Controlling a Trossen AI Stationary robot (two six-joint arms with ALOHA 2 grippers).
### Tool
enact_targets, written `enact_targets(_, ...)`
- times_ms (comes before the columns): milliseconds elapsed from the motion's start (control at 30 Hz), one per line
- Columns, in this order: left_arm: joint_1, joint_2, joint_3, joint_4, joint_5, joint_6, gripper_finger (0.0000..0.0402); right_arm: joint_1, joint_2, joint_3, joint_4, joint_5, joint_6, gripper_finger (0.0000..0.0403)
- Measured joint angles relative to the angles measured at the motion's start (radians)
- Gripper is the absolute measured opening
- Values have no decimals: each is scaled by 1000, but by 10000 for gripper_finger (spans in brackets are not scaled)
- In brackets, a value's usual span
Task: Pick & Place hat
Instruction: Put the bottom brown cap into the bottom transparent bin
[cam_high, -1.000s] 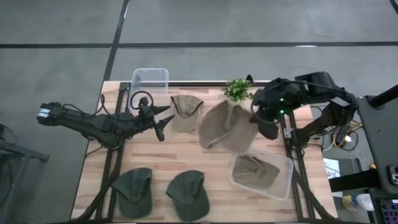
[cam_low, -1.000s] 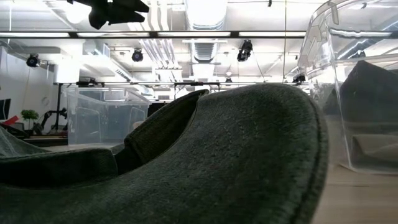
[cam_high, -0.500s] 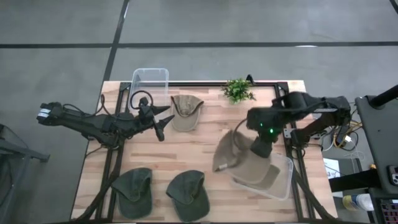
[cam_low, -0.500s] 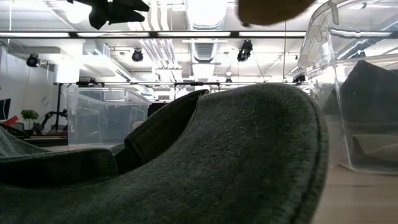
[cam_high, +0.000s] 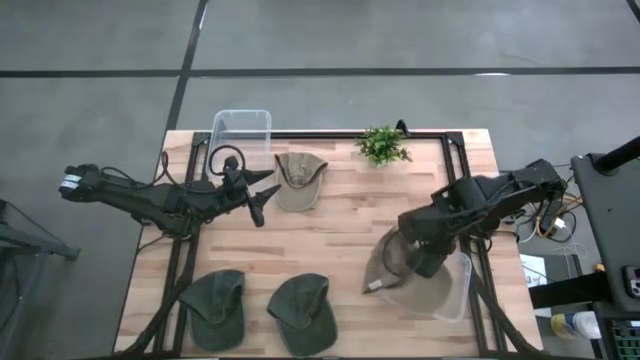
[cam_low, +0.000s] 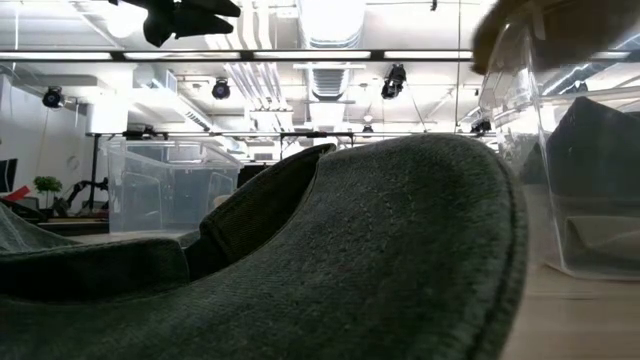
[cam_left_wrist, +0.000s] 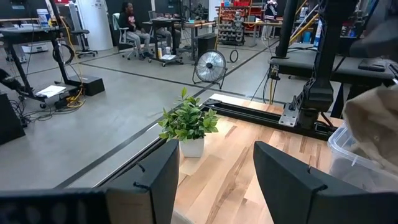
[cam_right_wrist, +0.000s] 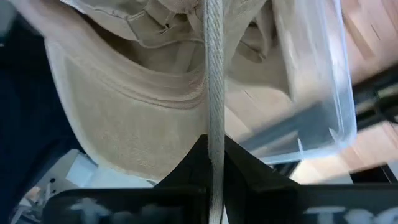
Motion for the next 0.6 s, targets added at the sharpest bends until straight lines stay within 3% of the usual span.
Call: enact_targets(600, 0, 0, 0, -1, 3, -21, 199, 56, 1, -274, 20, 0, 23, 21)
